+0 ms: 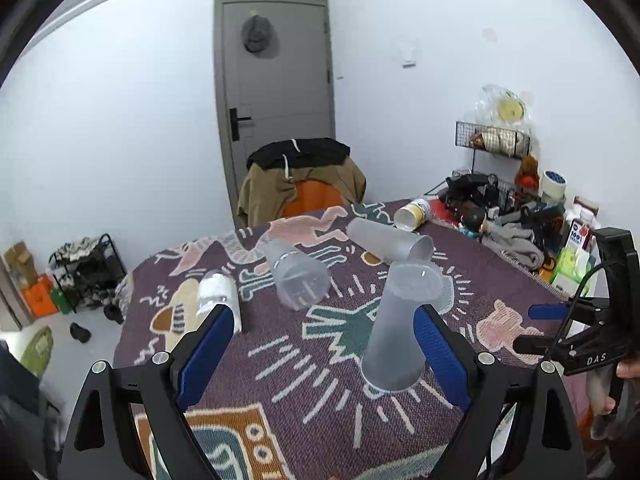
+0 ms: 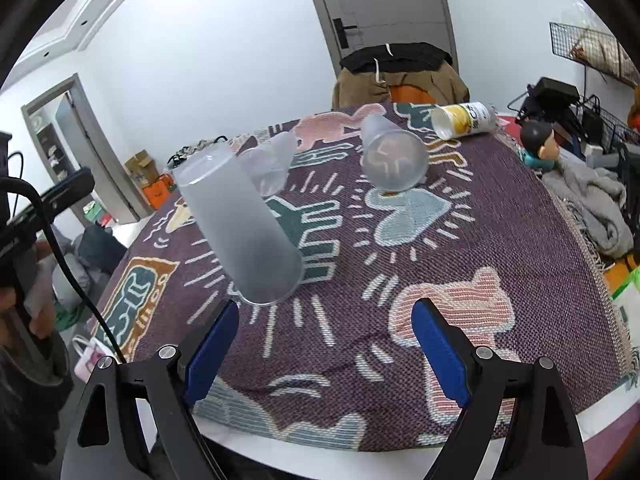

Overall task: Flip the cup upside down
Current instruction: 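Lower the cup rim-down onto the blanket and open the left gripper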

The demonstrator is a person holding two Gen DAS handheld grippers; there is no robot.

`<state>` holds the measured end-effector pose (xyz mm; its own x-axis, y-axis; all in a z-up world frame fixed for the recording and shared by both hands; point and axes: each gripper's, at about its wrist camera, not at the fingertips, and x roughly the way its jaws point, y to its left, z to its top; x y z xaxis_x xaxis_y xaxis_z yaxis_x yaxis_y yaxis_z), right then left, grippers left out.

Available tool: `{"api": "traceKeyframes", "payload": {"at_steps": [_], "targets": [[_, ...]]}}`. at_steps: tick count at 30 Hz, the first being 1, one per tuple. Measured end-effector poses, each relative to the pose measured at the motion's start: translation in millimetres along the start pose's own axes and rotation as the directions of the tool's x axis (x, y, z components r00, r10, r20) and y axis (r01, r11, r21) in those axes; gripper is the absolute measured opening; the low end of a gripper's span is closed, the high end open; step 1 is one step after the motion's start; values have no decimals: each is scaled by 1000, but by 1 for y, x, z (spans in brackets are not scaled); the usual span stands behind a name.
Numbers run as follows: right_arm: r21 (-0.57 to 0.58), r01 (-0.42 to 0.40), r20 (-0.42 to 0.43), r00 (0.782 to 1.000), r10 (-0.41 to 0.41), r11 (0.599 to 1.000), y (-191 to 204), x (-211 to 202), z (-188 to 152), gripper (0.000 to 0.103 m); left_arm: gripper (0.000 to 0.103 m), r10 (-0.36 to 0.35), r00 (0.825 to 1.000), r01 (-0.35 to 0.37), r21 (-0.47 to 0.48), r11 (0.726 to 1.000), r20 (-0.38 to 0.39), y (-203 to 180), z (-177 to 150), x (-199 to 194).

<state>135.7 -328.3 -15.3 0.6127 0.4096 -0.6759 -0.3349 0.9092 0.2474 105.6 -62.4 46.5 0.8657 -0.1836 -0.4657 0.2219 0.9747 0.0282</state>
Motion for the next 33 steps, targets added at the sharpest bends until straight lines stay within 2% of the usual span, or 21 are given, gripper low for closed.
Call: {"api": "traceKeyframes", "payload": {"at_steps": [12,17,20,28,33], "targets": [[-54,10,51,999,-7,998,21,-15,3,89,92,9,1000,-5,-136,991,28,34,-30,-20],[-56,18,87,996,-13,998,23,-22,3,89,92,16,998,-4,-184,983,63,44,-39,-28],[-69,31,99,995,-24,997,26,-24,1,89,92,27,997,-12,-189,982,78,47,-45,-33],[-64,18,132,991,-9,998,26,-31,-4,89,103,72,989,-46,-193,980,129,46,-59,-51],[-50,15,151,989,-7,999,24,-36,-9,89,103,112,984,-88,-168,982,137,39,-68,-58]]}}
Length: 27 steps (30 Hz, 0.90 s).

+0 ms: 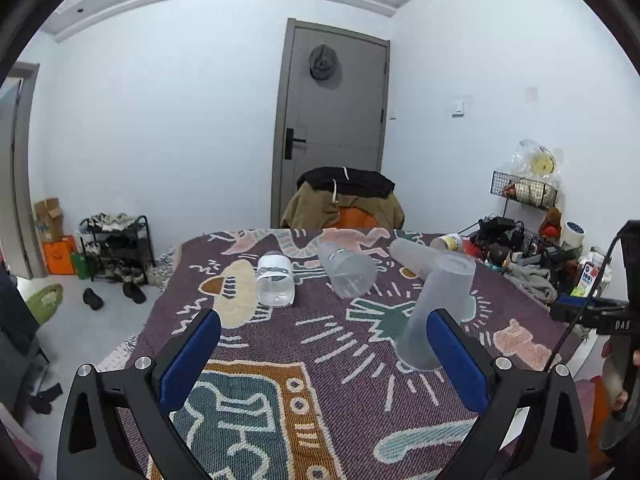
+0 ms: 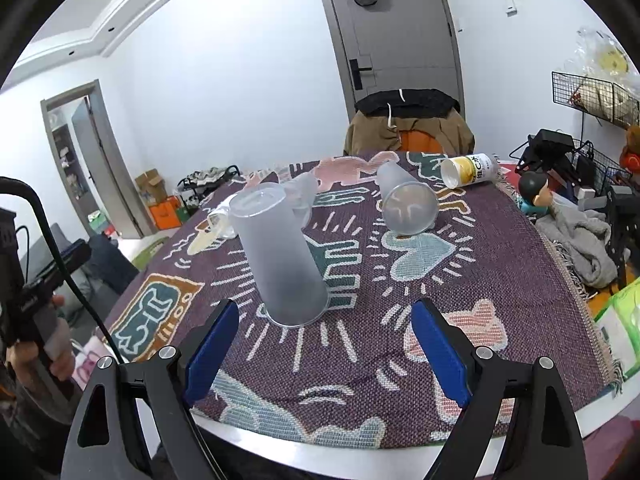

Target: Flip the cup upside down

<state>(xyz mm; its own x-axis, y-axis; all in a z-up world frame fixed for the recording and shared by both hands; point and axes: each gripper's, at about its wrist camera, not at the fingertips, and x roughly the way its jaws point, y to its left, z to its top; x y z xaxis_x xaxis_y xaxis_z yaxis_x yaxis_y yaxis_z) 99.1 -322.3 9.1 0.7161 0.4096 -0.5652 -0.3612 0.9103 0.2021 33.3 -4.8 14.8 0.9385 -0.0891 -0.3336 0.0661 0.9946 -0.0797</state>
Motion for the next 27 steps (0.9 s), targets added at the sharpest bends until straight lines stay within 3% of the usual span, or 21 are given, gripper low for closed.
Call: {"api": "traceKeyframes", "payload": {"at_steps": [16,27], "targets": [[-22,11,4,1000,-11,1000,5,-3,-25,89,103,49,999,-49,30,998,18,-10,-28,-17],[-59,28,27,999,-27,998,12,-2,-33,89,103,37,999,-37,20,999,-3,-11,-39,-17]]}}
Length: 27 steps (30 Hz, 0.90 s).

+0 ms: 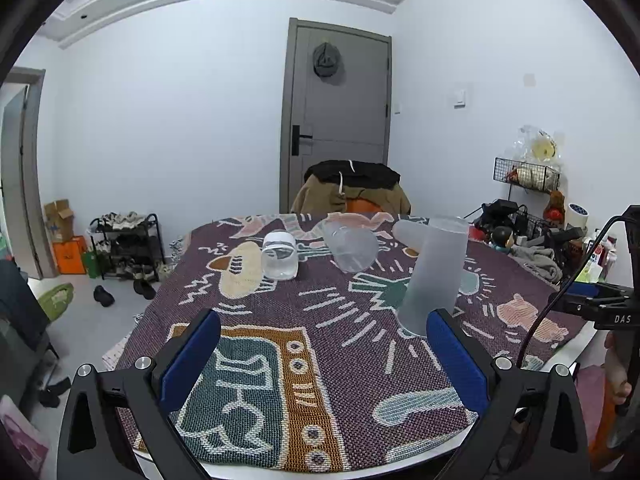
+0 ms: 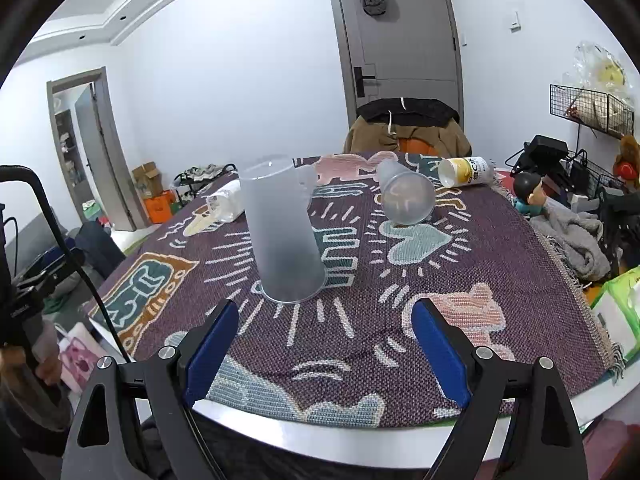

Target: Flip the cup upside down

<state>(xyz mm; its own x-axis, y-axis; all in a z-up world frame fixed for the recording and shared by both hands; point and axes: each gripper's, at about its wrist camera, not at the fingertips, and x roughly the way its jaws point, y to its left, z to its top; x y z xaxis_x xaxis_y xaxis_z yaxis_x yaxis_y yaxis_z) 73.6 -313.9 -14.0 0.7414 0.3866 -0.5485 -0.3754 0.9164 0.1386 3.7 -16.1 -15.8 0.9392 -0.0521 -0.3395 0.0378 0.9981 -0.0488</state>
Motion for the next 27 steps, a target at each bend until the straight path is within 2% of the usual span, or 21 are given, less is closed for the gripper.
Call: {"api": "traceKeyframes", "payload": {"at_steps": [7,27], "targets": [[13,-2,6,1000,2,1000,-3,1,1,89,103,0,1000,0,26,1000,-8,-5,-1,2],[13,-4,30,1000,4,1000,-1,-1,5,89,103,-12,1000,12,3,1000,-15,-3,-1,3]]}}
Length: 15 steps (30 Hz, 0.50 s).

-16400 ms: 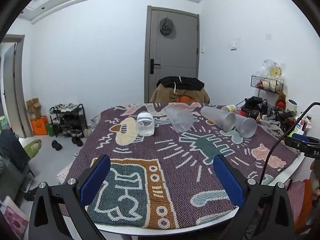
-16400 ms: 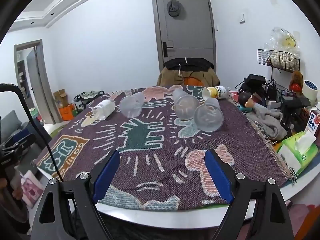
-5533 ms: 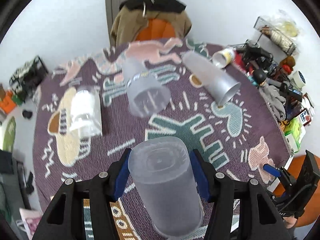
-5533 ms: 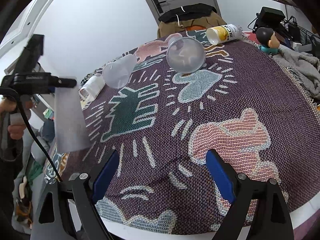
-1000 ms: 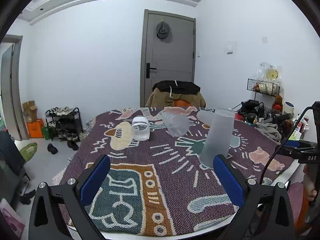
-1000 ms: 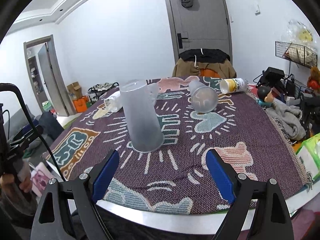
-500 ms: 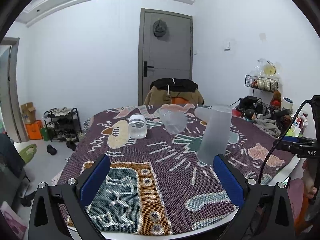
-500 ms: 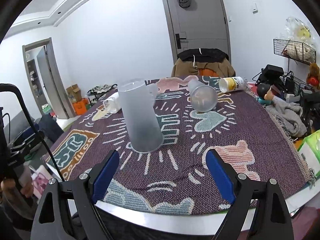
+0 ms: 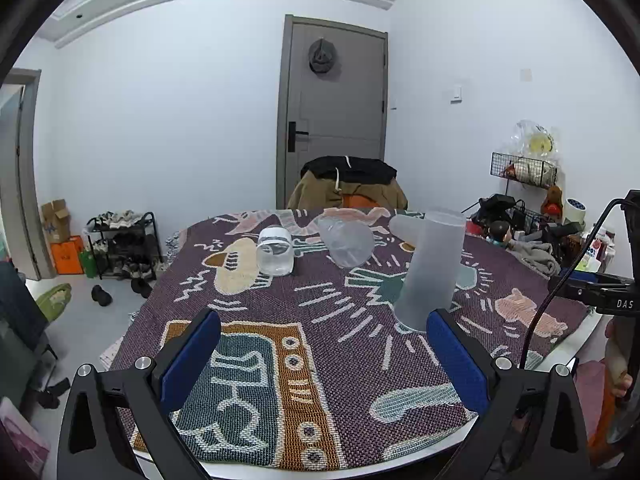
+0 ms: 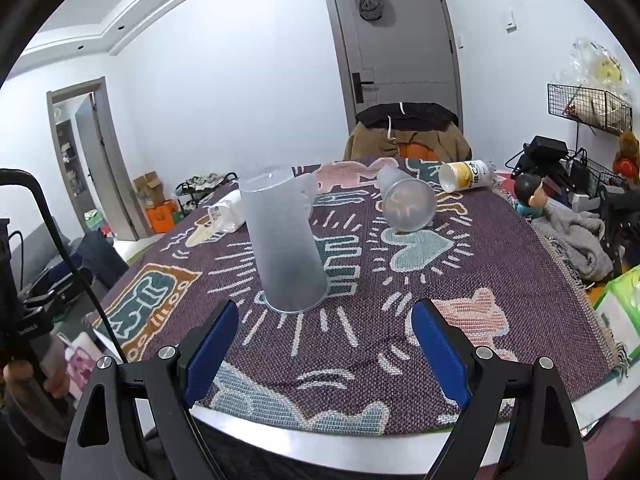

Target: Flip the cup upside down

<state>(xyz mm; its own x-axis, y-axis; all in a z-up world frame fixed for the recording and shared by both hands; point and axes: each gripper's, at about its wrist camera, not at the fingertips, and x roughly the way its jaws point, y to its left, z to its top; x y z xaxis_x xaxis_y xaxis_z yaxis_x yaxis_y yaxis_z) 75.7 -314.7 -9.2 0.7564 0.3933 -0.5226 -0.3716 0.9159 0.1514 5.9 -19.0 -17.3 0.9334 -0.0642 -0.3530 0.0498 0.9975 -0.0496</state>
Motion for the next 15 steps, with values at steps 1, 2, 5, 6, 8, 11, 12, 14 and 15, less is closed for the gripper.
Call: {"api": "traceKeyframes", "payload": {"at_steps": [1,2,5,6,8,11,12,14,15], "targets": [[-2,1,3,1000,-1,1000,0,-1,0,89,103,-1,1000,1,-1,1000,0,0,0,0],[-3,0,4,1000,0,1000,1,-1,1,89,103,0,1000,0,-1,1000,0,0,0,0],[-6,0,7,1000,0,1000,1,-1,1,89,103,0,1000,0,0,1000,2,0,0,0],[-6,0,7,1000,0,1000,2,-1,1,89,103,1,1000,-1,0,1000,4,0,0,-1],[-5,-1,8,1000,1,1000,2,-1,1,89,103,0,1000,0,0,1000,6,0,0,-1],[-5,0,7,1000,0,1000,2,-1,1,89,103,-1,1000,1,-2,1000,7,1,0,-1],[-4,-1,7,1000,1,1000,2,-1,1,89,103,-1,1000,1,-2,1000,6,1,0,-1],[-4,-1,7,1000,2,1000,2,-1,2,89,103,1,1000,-1,-2,1000,6,0,1,-1],[-4,-2,7,1000,2,1000,2,-1,2,89,103,0,1000,0,-1,1000,6,0,1,-1]]}}
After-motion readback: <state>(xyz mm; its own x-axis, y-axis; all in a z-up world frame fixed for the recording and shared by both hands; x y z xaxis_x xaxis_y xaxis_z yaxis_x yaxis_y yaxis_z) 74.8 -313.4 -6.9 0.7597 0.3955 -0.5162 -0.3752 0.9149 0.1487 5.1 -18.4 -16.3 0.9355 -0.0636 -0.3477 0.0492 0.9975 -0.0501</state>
